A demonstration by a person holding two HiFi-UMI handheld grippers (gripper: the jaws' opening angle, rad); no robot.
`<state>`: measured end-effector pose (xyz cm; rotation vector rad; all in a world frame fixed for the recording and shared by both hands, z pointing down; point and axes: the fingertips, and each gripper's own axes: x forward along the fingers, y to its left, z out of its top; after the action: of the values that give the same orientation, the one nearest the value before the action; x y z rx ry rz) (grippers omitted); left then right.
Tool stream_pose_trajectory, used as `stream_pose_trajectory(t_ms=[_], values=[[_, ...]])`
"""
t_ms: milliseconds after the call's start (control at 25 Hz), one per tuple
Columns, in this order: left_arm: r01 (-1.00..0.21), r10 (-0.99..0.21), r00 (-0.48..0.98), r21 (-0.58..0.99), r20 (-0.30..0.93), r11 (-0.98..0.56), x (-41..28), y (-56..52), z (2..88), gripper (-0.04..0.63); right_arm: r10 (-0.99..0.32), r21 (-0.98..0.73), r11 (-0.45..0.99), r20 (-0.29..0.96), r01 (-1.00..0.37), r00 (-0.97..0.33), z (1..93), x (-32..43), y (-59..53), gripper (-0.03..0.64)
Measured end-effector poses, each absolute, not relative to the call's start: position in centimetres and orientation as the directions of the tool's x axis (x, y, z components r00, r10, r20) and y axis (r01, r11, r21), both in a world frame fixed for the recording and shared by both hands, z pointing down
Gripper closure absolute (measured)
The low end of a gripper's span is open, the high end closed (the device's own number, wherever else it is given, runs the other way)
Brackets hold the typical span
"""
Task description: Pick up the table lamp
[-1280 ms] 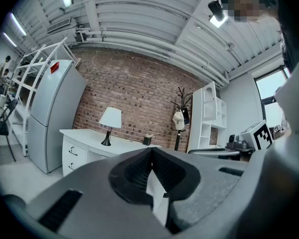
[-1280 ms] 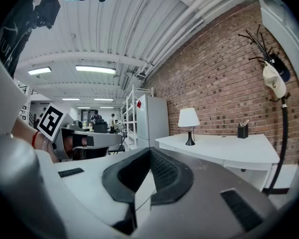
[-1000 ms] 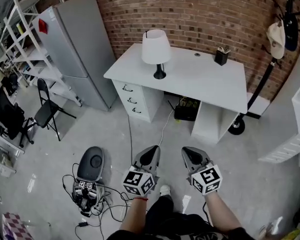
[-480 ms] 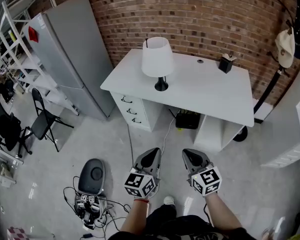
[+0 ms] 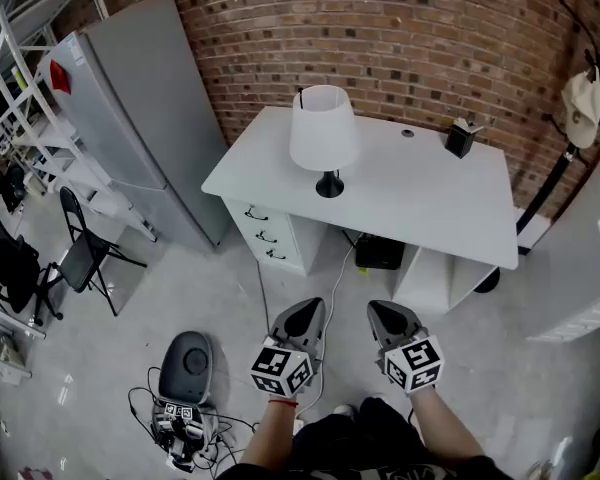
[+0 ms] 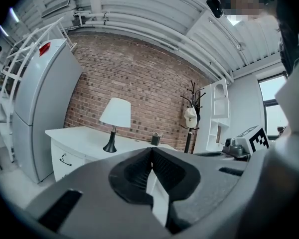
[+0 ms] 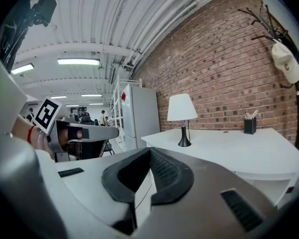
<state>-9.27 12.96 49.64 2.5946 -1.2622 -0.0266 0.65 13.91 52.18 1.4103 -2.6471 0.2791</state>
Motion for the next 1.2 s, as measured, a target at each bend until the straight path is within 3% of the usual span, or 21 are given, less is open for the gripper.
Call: stream_pose_trajectory(t_ms=[1200], values=[[-0.780, -0.785, 0.610, 0.256, 0.109, -0.571, -6.8, -8.2, 50.3, 0.588, -0.749, -0.101, 0.615, 0.235, -0.782, -0.620, 54.0, 0.5, -8.5, 0.615]])
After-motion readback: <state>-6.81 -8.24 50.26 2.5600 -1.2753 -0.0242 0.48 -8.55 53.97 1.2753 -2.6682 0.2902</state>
